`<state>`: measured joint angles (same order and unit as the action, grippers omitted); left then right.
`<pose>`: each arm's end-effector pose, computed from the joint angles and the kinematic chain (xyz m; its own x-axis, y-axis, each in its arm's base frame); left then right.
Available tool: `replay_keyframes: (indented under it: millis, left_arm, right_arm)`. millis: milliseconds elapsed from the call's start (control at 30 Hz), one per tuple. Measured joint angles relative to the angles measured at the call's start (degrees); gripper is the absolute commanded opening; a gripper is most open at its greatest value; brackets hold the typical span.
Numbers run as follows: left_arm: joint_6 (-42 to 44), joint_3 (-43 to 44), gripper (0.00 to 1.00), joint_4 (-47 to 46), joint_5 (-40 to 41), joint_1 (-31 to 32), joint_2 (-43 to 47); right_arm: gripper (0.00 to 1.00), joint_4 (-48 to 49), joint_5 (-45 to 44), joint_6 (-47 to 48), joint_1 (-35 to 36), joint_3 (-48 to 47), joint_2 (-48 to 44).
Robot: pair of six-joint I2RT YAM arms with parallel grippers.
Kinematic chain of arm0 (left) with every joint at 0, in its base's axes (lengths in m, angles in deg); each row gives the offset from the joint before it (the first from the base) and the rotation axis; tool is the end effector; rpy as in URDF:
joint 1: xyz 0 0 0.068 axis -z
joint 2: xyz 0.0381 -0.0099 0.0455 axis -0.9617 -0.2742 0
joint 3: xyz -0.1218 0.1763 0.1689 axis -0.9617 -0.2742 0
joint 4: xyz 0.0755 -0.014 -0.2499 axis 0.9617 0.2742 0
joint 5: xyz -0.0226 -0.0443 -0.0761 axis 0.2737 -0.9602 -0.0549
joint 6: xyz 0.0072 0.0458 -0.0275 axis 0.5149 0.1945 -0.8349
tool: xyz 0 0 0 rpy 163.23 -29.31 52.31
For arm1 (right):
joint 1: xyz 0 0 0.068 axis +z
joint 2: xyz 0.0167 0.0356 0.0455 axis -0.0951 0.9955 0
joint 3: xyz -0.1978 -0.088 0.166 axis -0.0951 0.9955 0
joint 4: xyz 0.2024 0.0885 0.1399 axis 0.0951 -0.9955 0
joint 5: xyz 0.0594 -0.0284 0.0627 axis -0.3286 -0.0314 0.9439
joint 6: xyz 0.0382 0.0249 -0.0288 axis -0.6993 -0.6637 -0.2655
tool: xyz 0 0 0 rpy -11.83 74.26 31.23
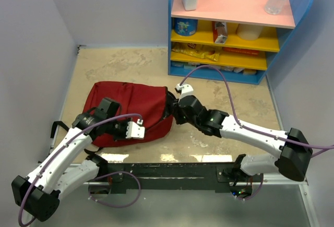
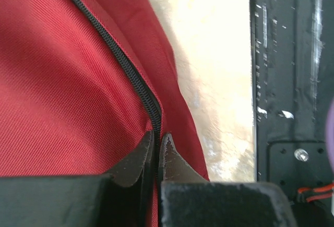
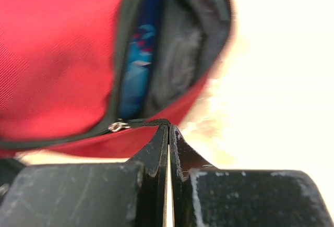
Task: Pack the student bag
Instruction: Zip the student bag at the center of the board.
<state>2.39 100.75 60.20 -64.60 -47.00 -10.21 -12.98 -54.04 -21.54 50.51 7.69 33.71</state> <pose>0.1229 -0.0836 0.2594 0.1149 0.7676 -0.6306 0.9872 -0.0175 0.1586 0.1654 0.2257 0.2696 -0.6044 -0.0440 -0.7955 -0.4037 0.8777 0.2582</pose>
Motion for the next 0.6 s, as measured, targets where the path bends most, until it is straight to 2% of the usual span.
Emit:
replay_keyframes:
  millis: [367, 600]
  left_arm:
    - [10.4, 2.1, 0.0, 8.0, -0.2, 0.0, 0.0]
    - [14.3, 1.8, 0.0, 9.9, 5.6, 0.1, 4.0]
  right_arm:
    - [0.0, -0.1, -4.9, 3.9, -7.1, -5.8, 7.4]
    - [0.0, 2.0, -4.2, 6.5, -12.7, -11.1, 13.1]
